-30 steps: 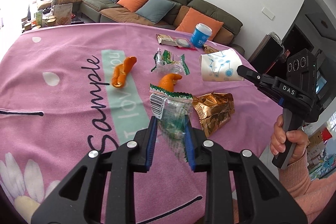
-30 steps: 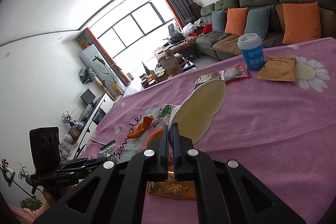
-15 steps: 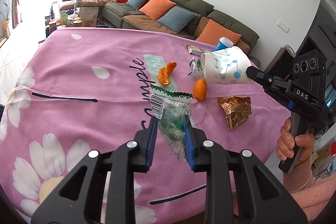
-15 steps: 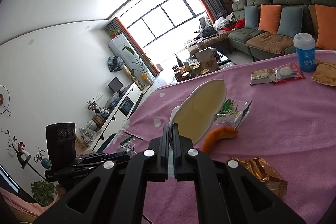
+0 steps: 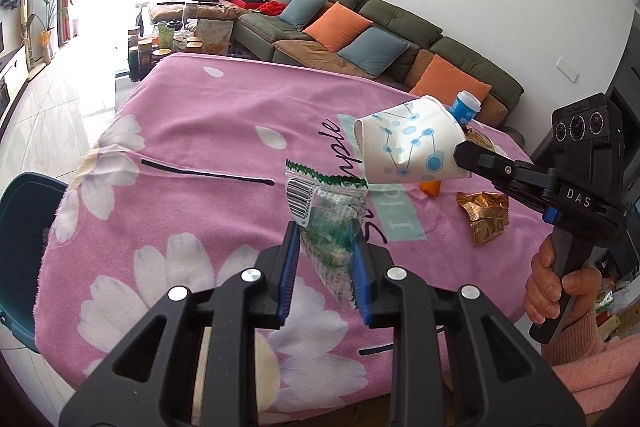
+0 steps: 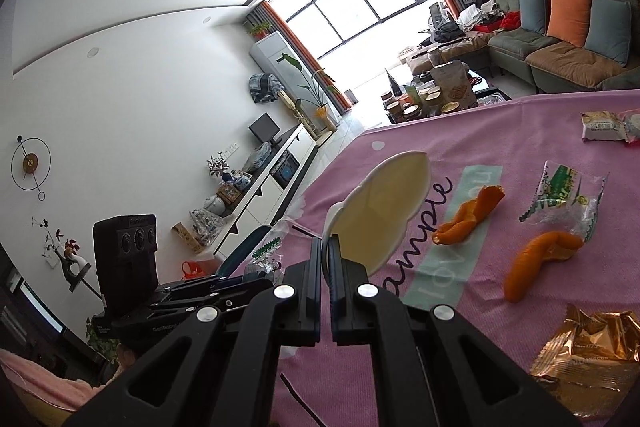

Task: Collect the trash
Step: 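Carry the wrapper with left tool while right tool carries the paper cup to the teal bin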

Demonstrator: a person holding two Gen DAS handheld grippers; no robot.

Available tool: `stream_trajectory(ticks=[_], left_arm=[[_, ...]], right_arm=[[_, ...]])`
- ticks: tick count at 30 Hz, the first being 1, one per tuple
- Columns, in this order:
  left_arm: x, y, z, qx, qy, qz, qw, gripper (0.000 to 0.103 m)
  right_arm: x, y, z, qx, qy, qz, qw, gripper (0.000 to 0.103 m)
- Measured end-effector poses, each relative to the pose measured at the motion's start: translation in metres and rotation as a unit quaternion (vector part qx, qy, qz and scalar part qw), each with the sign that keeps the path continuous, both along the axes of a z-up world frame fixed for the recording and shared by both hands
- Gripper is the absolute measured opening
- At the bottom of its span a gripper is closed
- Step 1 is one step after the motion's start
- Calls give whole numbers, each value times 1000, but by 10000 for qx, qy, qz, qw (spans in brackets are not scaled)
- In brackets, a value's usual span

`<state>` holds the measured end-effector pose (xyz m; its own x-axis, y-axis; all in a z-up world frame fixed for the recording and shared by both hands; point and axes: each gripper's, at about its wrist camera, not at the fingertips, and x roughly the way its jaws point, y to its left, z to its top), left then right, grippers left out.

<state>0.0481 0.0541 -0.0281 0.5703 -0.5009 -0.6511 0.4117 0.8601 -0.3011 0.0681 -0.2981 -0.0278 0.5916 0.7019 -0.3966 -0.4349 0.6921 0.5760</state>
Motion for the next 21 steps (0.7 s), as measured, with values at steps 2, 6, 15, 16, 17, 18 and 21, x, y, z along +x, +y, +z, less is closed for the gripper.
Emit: stream_trajectory(ticks=[2,6,15,16,17,18,21], left_arm=[[0,10,0,-11,8,93,10000,25],[-1,28,2,-17,8,293,9996,25],[-7,62,6,-36,-50,696,9976,25],[-8,66,6,-45,-55,740,9972,25],[-9,70,7,-38,-65,792,9968,25],[-10,74,8,-40,-71,844,9964,25],[-12,87,8,-29,-80,1013,9948,25]], right_arm=[[4,9,2,7,11,115,9999,2],[14,27,2,13,8,344,9994,2],[30,61,4,26,22,819,9966,2],[32,65,3,37,37,870,9962,2],[35,69,3,44,45,916,9958,2],[36,73,3,32,47,952,9954,2],[41,85,4,41,66,1109,9938,2]])
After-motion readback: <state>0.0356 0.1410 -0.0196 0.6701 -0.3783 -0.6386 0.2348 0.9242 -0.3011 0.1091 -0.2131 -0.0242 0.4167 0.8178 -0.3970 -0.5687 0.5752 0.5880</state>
